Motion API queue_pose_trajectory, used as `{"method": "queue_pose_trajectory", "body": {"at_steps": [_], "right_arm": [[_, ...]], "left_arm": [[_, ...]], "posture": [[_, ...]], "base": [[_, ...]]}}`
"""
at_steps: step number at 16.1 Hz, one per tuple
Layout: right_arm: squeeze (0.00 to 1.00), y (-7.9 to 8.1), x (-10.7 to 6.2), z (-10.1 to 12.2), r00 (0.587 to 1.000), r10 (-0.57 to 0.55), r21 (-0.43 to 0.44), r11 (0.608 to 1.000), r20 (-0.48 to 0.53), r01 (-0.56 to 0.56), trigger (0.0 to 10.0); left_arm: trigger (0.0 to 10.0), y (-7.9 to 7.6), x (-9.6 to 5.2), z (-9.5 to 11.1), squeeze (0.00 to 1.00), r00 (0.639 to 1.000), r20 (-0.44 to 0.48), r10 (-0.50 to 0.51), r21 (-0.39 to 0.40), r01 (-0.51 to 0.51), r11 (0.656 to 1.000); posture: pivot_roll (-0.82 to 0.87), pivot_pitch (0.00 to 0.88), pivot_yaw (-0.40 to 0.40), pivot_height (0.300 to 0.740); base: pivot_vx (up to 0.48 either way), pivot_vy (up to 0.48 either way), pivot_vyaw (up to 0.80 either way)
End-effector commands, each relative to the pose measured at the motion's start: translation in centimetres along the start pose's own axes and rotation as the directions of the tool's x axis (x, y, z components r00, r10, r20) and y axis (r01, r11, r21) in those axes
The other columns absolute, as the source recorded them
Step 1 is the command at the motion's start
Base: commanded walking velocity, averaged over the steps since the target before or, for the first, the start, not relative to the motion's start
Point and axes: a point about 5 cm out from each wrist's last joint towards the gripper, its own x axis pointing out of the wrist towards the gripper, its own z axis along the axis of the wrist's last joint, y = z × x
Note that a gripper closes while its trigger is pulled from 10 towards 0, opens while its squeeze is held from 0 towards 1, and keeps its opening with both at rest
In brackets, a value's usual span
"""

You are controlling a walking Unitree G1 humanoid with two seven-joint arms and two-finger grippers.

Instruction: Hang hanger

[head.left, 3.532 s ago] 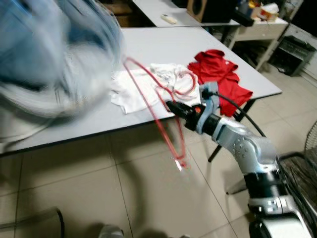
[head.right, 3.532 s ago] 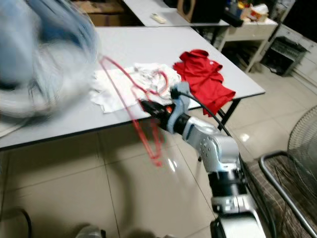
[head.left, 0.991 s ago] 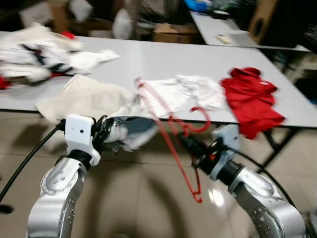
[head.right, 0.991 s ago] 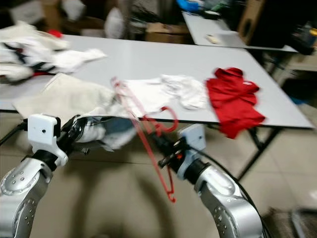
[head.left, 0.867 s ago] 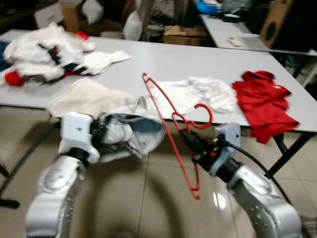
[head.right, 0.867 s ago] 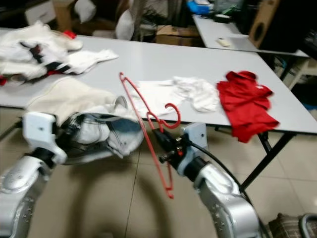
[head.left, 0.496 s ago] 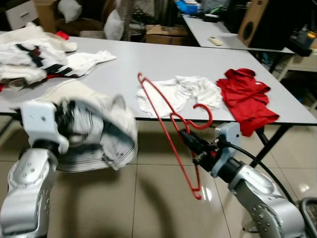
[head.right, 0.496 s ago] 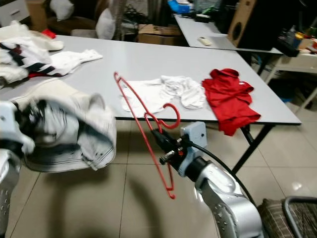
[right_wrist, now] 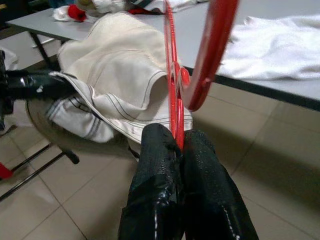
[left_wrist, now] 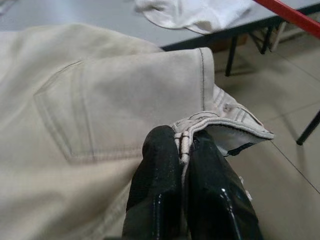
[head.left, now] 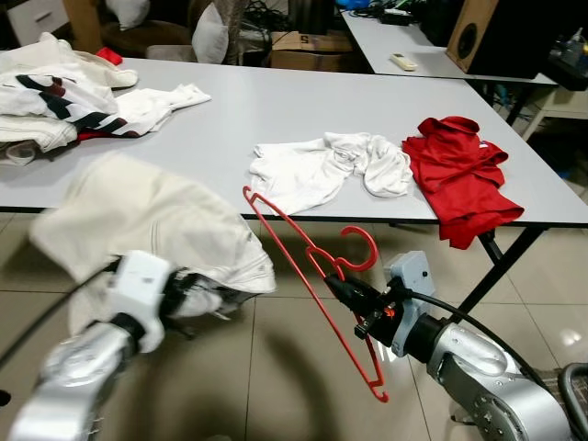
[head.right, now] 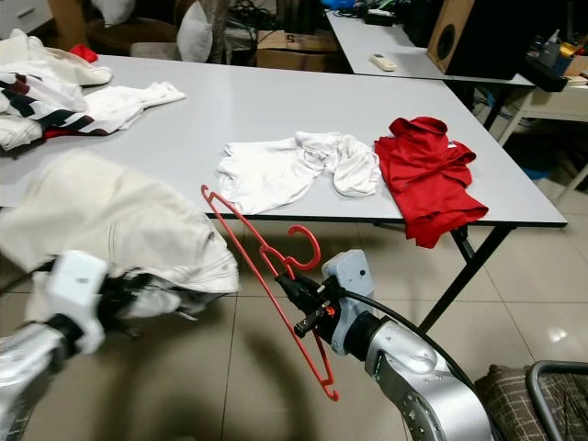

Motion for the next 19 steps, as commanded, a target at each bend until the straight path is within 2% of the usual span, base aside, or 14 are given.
{"method": "queue_pose_trajectory", "body": {"at_steps": [1, 3, 6, 14, 19], "right_arm": [[0.00, -0.3, -0.2, -0.4, 0.999, -0.026, -0.005, 1.000, -0.028, 0.026, 10.0], [0.00, -0.3, -0.4, -0.8, 0.999, -0.032, -0.025, 0.999, -0.039, 0.031, 10.0], [0.00, -0.8, -0.5, -0.4, 0.996, -0.086, 0.005, 0.996, -0.003, 0.086, 10.0], [0.00, -0.9, -0.9, -0.4, 0.993, -0.120, 0.006, 0.993, 0.008, 0.120, 10.0], [0.00, -1.0, -1.0, -0.7, 0.991, -0.132, -0.012, 0.991, -0.014, 0.132, 10.0]], "left_arm": [[10.0, -0.3, 0.5, 0.3, 0.00, 1.000, 0.015, -0.001, 0.017, 0.001, 1.000], [10.0, -1.2, 1.2, -0.3, 0.00, 0.999, 0.014, -0.044, 0.008, 0.044, 0.999], [10.0, -1.7, 1.7, -0.1, 0.00, 0.997, 0.026, -0.072, 0.007, 0.072, 0.997], [10.0, -1.6, 2.5, 0.2, 0.00, 0.995, 0.038, -0.094, 0.026, 0.093, 0.995], [10.0, -1.3, 3.0, 0.1, 0.00, 0.998, 0.020, -0.065, 0.044, 0.064, 0.997]], "posture": [[0.01, 0.000, -0.040, 0.740], [0.00, 0.000, -0.035, 0.740], [-0.02, 0.000, -0.022, 0.740], [-0.04, 0.000, 0.008, 0.740], [-0.04, 0.000, 0.003, 0.740]], "base": [[0.000, 0.000, 0.00], [0.000, 0.000, 0.00], [0.000, 0.000, 0.00], [-0.258, 0.000, 0.00], [0.000, 0.000, 0.00]]}}
